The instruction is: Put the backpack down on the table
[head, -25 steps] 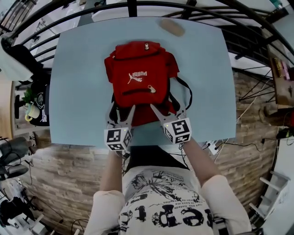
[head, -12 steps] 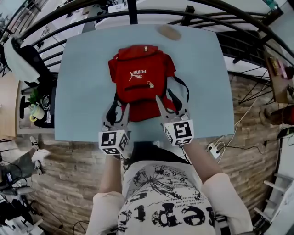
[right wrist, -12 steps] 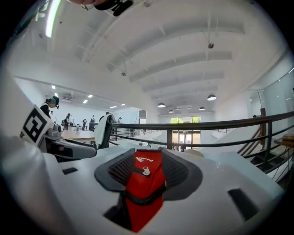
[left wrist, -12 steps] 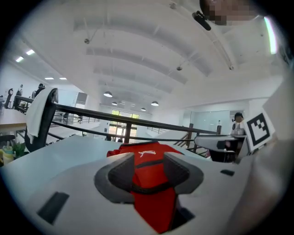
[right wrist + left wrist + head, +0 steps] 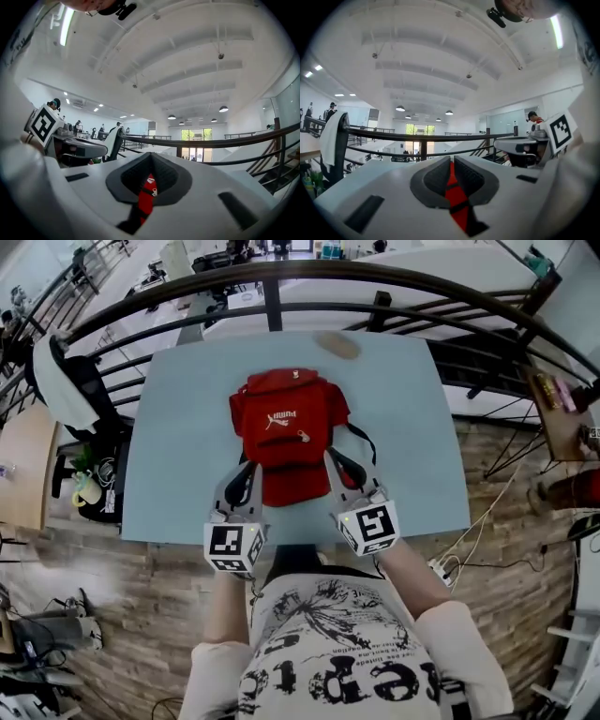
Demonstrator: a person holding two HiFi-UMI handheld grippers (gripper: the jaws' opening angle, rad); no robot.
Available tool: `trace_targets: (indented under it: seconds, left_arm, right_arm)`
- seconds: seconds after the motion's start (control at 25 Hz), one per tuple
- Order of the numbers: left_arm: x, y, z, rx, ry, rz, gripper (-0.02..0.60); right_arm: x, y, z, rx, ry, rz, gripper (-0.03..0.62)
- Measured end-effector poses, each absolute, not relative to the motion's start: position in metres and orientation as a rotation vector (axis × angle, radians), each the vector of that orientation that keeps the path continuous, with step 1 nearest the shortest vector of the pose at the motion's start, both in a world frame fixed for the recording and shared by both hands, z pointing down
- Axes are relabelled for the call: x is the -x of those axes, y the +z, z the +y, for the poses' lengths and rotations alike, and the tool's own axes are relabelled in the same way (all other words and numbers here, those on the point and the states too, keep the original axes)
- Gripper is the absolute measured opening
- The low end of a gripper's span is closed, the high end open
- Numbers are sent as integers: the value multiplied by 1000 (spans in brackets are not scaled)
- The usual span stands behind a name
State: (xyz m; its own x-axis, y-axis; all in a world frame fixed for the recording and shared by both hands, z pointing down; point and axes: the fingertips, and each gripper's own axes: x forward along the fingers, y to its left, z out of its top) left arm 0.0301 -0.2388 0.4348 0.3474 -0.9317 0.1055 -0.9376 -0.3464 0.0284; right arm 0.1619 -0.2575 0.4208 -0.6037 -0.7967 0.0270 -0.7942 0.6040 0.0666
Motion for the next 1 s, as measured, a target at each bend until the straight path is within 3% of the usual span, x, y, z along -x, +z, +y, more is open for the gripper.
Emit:
trace_targets:
  seconds: [1.0]
  left_arm:
    - [-64,382,-225,-2651,56,-1801,28]
  right_arm:
    - [-169,384,-242,-1286,-87,-2825,-9]
